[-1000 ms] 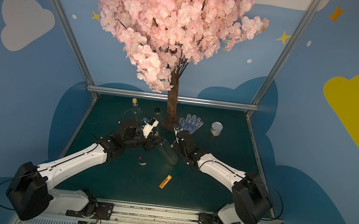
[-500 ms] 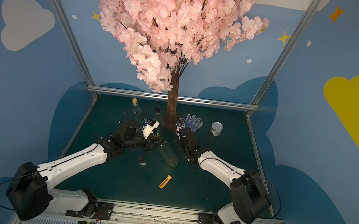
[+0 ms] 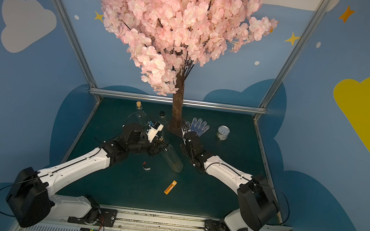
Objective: Remove the label from the bottle
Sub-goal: Place the bottle at the center of the board.
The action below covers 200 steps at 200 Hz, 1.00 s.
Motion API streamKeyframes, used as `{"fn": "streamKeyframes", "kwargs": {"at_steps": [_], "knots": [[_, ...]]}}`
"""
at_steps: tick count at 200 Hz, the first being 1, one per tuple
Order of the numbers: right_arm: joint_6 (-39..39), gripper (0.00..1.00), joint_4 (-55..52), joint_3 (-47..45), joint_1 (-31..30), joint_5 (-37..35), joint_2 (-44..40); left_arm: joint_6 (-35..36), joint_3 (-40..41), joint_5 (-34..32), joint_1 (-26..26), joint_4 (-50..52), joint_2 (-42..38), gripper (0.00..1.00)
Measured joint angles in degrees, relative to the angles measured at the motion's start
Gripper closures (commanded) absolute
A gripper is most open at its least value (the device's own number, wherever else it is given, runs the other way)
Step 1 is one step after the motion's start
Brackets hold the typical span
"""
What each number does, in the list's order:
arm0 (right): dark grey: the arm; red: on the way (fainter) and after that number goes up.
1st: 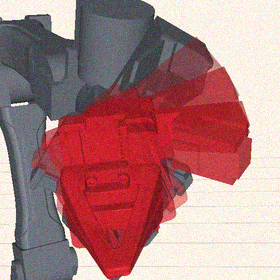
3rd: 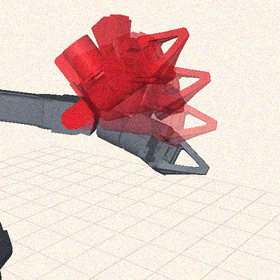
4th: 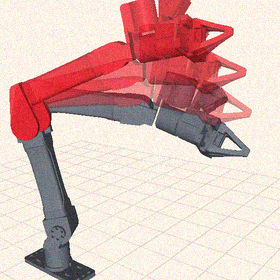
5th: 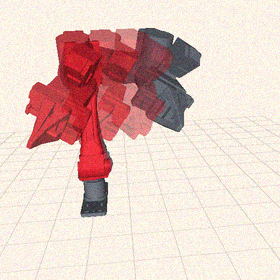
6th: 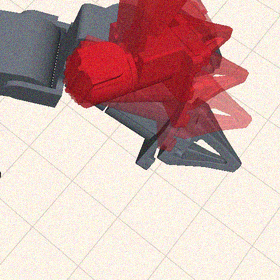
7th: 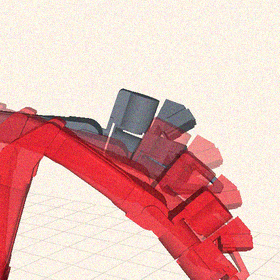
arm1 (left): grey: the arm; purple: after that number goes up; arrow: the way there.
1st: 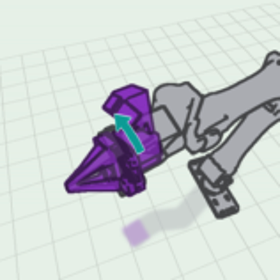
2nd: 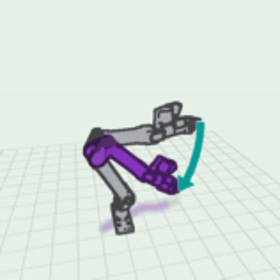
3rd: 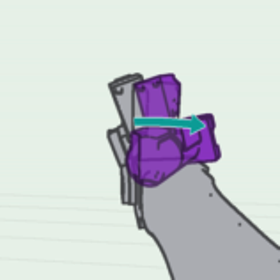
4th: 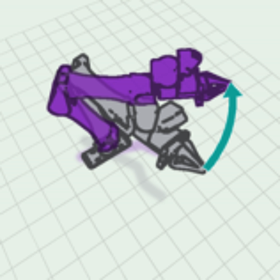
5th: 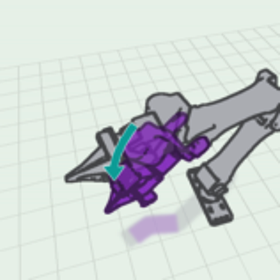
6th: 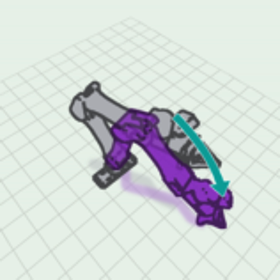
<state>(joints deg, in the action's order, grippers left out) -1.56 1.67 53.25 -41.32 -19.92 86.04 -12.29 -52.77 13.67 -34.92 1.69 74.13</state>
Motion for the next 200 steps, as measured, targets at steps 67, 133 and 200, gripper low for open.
{"fn": "streamKeyframes", "kwargs": {"at_steps": [67,133,200], "knots": [[-4.31,1.00,-7.61,0.00,1.55,6.23,-1.81,-1.62,-7.65,-5.81,-0.13,4.76,0.17,0.98],[-7.39,0.87,-11.61,-3.43,1.64,11.80,-3.63,-0.83,-15.17,-8.41,-0.70,6.54,6.60,0.98],[-10.05,0.52,-14.38,-7.41,1.77,13.09,-7.39,2.69,-23.67,-12.13,-2.80,7.96,16.28,0.98]]}}
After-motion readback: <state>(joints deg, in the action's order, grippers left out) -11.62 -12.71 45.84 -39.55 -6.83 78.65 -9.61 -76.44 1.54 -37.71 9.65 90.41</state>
